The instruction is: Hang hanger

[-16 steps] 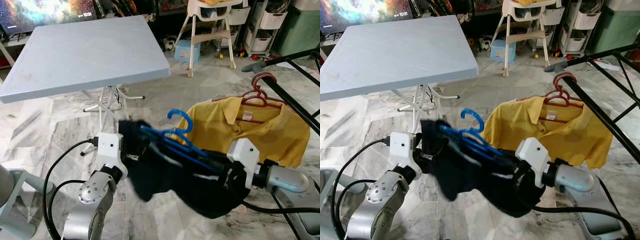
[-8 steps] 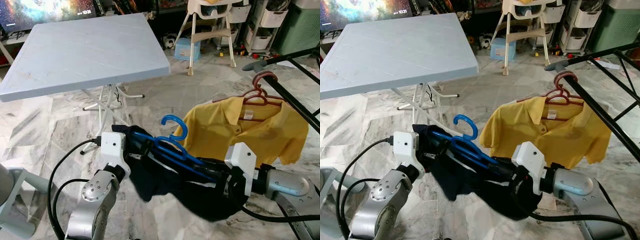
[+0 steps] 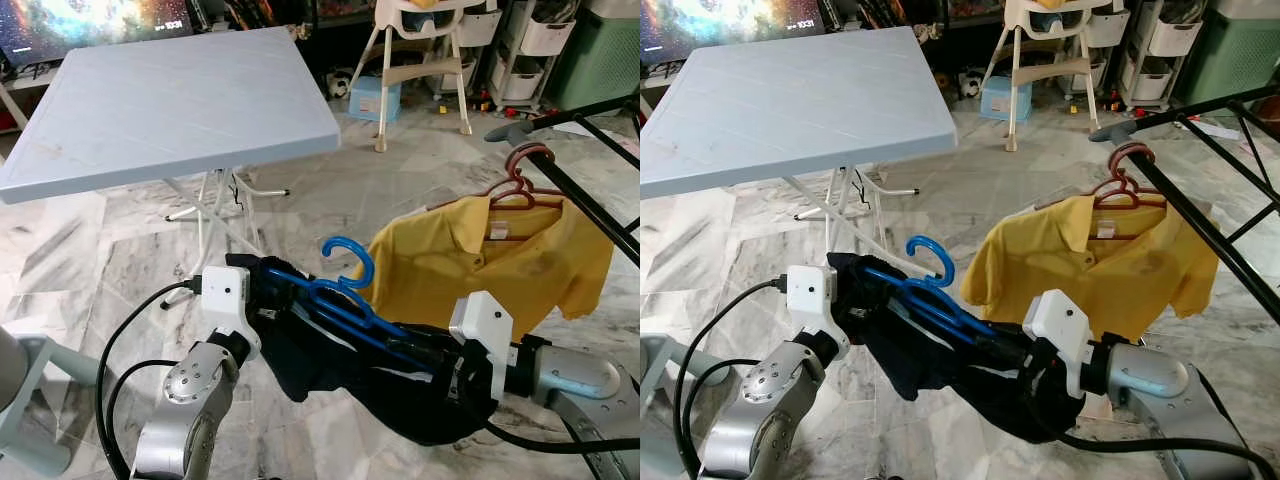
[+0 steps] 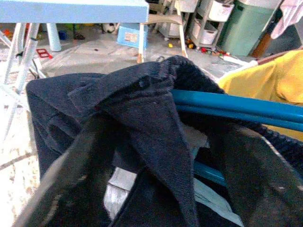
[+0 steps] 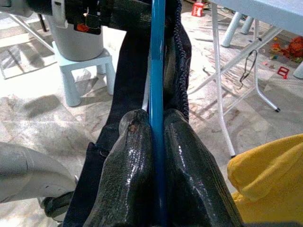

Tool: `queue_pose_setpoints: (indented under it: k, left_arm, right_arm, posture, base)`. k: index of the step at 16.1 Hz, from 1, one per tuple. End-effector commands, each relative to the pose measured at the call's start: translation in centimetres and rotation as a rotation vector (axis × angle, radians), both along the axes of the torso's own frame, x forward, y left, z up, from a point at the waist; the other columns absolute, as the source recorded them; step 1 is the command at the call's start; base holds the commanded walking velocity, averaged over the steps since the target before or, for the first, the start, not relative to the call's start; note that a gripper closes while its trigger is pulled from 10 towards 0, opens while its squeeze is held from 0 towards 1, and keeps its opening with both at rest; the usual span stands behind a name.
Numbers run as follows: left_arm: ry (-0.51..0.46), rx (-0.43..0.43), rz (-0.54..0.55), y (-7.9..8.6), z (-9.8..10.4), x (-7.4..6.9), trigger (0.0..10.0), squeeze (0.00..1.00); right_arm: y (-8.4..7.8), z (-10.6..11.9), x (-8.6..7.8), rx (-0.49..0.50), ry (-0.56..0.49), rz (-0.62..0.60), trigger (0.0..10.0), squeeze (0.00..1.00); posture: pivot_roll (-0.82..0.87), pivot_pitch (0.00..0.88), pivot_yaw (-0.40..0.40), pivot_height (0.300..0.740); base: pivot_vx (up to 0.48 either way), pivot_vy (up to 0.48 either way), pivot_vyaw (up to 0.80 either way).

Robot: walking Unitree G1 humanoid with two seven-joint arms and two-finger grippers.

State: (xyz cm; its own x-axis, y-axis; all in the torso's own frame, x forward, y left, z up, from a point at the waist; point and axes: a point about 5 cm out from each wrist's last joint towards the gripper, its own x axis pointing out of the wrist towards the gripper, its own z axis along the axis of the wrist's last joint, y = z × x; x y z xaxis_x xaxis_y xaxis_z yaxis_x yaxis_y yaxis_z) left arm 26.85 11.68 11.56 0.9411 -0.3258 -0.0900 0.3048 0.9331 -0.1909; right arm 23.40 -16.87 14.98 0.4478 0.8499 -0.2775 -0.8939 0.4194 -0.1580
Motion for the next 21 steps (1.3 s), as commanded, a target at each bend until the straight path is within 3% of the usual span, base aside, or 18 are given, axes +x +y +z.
queue_pose_setpoints:
  k: [1, 5, 9, 10, 11, 12, 15, 18, 21]
  left_arm:
    - [-0.004, 0.002, 0.009, 0.3, 0.0, 0.1, 0.0, 0.00]
    - [0.005, 0.011, 0.067, 1.4, -0.1, 0.5, 0.0, 0.00]
    - [-0.007, -0.043, -0.004, -0.5, 0.6, 0.2, 0.0, 0.00]
    - [-0.004, -0.038, -0.004, -0.5, 0.6, 0.1, 7.6, 0.00]
    - [0.007, -0.025, 0.004, -0.4, 0.4, -0.1, 10.0, 0.00]
    - [0.015, -0.028, 0.015, -0.2, 0.3, -0.3, 10.0, 1.00]
    - [0.010, -0.020, 0.057, 0.7, 0.4, -1.3, 10.0, 1.00]
    - [0.021, -0.019, 0.026, 0.9, 0.4, -2.7, 10.0, 1.00]
    - [0.018, 0.014, 0.035, 1.5, 0.4, -3.2, 10.0, 1.00]
  right_arm:
    - [0.8, 0.8, -0.6, 0.021, -0.014, 0.074, 10.0, 0.00]
    - [0.7, 0.6, -0.9, 0.009, 0.002, 0.084, 10.0, 0.00]
    - [0.7, 0.4, -0.7, 0.001, 0.001, 0.079, 10.0, 0.00]
    - [0.7, 0.3, -0.7, -0.001, 0.002, 0.078, 10.0, 0.00]
    - [0.6, 0.3, -0.7, -0.009, -0.001, 0.070, 10.0, 0.00]
    - [0.5, 0.2, -0.6, -0.007, 0.001, 0.048, 10.0, 0.00]
    - [0.5, 0.0, -0.3, 0.007, 0.018, -0.002, 10.0, 0.00]
    - [0.5, -0.1, 0.1, 0.013, 0.003, -0.041, 10.0, 0.00]
    - [0.6, -0.4, 0.9, 0.018, -0.023, -0.106, 10.0, 0.00]
  posture:
    - [-0.10, 0.105, 0.046, 0.740]
    - [-0.10, 0.105, 0.043, 0.740]
    - [-0.10, 0.102, 0.043, 0.740]
    - [-0.10, 0.101, 0.043, 0.740]
    - [-0.10, 0.100, 0.043, 0.740]
    - [-0.10, 0.101, 0.043, 0.740]
    - [-0.10, 0.100, 0.045, 0.740]
    - [-0.08, 0.093, 0.047, 0.740]
    - [-0.07, 0.087, 0.044, 0.740]
  base:
    - [0.000, 0.000, 0.00]
    - [0.000, 0.000, 0.00]
    - [0.000, 0.000, 0.00]
    - [0.000, 0.000, 0.00]
    - [0.000, 0.000, 0.00]
    - [0.000, 0.000, 0.00]
    - [0.000, 0.000, 0.00]
    - [0.000, 0.000, 0.00]
    - [0.000, 0.000, 0.00]
